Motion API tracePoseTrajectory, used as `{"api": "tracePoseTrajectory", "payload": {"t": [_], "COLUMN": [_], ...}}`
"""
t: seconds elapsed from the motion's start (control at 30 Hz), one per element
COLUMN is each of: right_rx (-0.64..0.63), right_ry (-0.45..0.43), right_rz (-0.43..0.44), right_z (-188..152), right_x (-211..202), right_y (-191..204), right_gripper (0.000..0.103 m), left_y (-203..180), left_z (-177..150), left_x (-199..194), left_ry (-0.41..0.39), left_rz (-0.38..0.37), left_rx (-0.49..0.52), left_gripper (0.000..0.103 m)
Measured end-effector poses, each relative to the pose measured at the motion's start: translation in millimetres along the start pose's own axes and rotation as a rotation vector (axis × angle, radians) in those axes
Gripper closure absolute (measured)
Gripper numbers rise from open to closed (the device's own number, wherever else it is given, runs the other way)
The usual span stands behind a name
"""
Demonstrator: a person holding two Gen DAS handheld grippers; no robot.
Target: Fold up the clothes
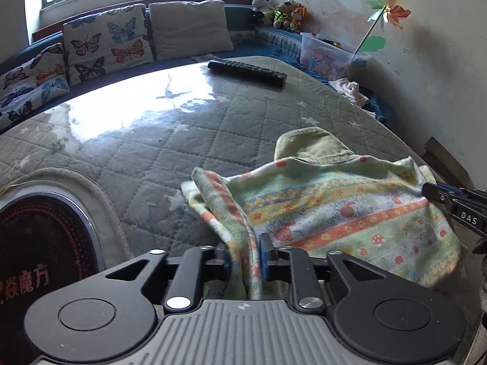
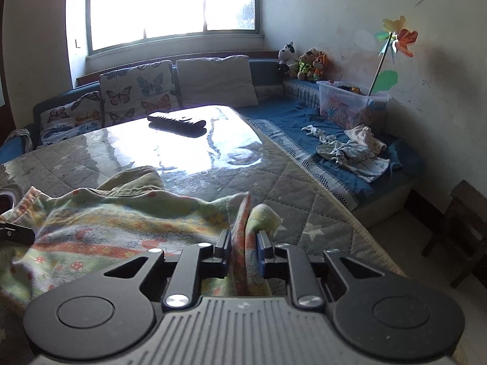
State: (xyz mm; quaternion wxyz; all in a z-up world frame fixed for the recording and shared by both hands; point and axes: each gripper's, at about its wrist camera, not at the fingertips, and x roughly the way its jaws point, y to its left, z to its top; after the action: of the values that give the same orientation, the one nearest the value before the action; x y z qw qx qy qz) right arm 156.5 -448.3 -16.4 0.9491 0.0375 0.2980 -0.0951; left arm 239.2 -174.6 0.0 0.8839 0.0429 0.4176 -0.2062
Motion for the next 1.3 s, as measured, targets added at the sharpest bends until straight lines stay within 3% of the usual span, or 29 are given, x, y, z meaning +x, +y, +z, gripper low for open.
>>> {"api": "tracePoseTrajectory", "payload": {"t": [0.03, 0.07, 0.27, 0.37, 0.43, 0.63, 0.83, 1.13, 1.3], "right_rx": [-0.004, -0.005, 0.023, 0.024, 0.022, 0.040, 0.056, 0.026, -0.015], "right_ry": [-0.007, -0.016, -0.021, 0.000, 0.014, 0.048, 0.053, 0.041, 0.021], "right_rz": [-0.007, -0.009, 0.055, 0.113, 0.132, 0.146, 0.160, 0.160, 0.240], "right_z": [1, 3, 12, 14, 15, 15, 12, 16, 19], "right_x": [-1, -3, -1, 11, 19, 42, 52, 48, 30], "right_y": [0, 0, 1, 8, 12, 13, 10, 16, 35], "right_gripper": [0.085, 0.084, 0.083, 0.082, 0.082, 0.082, 0.079, 0.078, 0.077], "left_y": [0, 1, 7, 9, 7, -9, -25, -35, -38], "left_z": [1, 2, 11, 16, 19, 29, 40, 47, 41], "left_x": [0, 0, -3, -2, 2, 20, 38, 59, 50], "left_ry": [-0.008, -0.016, -0.064, -0.080, -0.080, -0.074, -0.078, -0.061, -0.071], "left_rz": [0.020, 0.036, 0.052, 0.044, 0.020, -0.034, -0.081, -0.078, -0.079], "left_rx": [-0.001, -0.002, -0.015, -0.021, -0.019, 0.025, 0.058, 0.058, 0.072], "left_gripper": [0.057, 0.054, 0.052, 0.055, 0.068, 0.076, 0.082, 0.082, 0.082]}}
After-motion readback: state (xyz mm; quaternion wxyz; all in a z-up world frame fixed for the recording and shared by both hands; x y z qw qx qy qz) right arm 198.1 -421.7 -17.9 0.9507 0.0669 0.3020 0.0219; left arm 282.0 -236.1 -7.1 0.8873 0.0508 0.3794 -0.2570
